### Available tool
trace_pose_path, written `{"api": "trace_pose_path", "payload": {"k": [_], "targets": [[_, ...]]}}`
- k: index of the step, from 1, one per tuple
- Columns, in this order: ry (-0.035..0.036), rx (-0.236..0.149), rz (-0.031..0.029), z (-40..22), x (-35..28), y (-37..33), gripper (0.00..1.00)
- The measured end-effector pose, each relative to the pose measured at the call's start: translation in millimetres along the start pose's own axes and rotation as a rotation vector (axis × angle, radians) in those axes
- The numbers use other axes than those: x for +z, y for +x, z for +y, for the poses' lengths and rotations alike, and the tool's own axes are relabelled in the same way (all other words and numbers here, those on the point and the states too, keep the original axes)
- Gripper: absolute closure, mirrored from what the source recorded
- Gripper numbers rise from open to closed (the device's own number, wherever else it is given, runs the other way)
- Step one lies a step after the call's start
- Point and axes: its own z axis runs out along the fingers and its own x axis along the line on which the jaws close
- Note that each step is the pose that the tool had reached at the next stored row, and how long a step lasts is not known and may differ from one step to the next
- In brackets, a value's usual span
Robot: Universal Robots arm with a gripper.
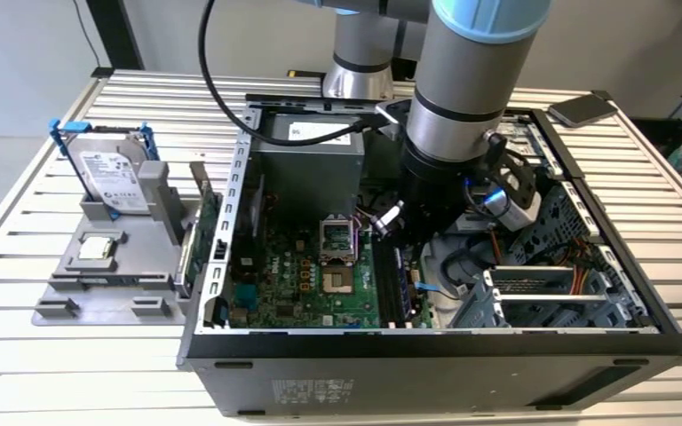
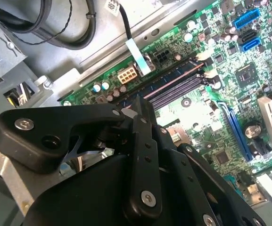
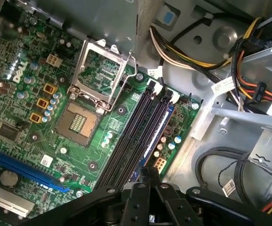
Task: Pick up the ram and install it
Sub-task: 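Press down the ram until it locks into place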
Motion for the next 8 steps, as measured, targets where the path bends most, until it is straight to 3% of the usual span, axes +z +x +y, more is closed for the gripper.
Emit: {"api": "trace_pose_path", "payload": {"k": [8], "targets": [[-0.0016, -0.104, -0.004, 0.0, 0.0, 0.0, 1.0]]}}
